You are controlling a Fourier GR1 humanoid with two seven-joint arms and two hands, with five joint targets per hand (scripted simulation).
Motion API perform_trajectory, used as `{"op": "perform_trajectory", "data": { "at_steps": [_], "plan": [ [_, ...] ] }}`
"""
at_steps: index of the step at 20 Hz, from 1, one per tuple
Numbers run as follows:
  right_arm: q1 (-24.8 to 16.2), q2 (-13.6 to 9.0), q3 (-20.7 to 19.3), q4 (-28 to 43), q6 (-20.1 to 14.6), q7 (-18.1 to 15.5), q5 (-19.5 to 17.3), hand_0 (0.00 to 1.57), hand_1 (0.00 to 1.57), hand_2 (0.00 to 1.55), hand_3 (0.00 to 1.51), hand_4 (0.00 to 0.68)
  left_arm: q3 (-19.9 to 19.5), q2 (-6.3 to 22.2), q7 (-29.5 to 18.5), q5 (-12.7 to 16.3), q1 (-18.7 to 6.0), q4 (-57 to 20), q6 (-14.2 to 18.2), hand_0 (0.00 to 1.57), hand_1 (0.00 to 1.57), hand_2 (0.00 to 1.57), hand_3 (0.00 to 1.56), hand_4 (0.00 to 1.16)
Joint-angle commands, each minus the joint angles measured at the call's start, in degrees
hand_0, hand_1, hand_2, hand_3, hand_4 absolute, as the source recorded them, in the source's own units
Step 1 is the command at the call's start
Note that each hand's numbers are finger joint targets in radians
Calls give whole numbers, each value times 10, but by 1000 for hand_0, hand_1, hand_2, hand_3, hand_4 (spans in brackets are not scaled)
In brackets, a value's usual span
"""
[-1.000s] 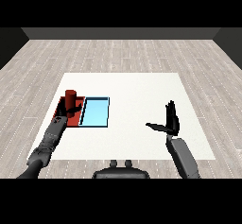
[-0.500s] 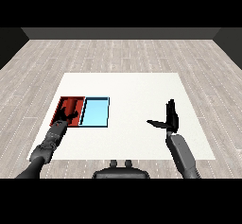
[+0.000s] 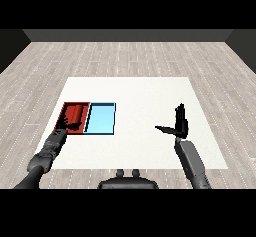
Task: Pick the red can and put it in the red box
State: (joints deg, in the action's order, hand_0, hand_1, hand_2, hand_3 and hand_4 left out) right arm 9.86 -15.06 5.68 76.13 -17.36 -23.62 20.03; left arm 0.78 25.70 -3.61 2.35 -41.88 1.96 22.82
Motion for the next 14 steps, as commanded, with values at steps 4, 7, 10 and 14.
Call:
{"op": "perform_trajectory", "data": {
  "at_steps": [4, 7, 10, 14],
  "plan": [
    [3, 29, 10, 13, -17, 2, -8, 0, 0, 0, 0, 0, -13, -3, -36, 8, -9, 26, 36, 0, 0, 0, 0, 0],
    [-2, -13, -13, 29, 27, 14, 15, 0, 0, 0, 0, 0, -48, 26, -118, 43, -4, 73, -37, 0, 0, 0, 0, 0],
    [-25, -7, -7, 59, 36, -7, 13, 0, 0, 0, 0, 0, -71, 20, -186, 63, -1, 107, -43, 1396, 1396, 1288, 0, 0],
    [-22, -9, 5, 81, 43, 13, 10, 0, 0, 0, 0, 0, -82, 0, -264, 89, 35, 187, -121, 1107, 1107, 1166, 0, 0]
  ]
}}
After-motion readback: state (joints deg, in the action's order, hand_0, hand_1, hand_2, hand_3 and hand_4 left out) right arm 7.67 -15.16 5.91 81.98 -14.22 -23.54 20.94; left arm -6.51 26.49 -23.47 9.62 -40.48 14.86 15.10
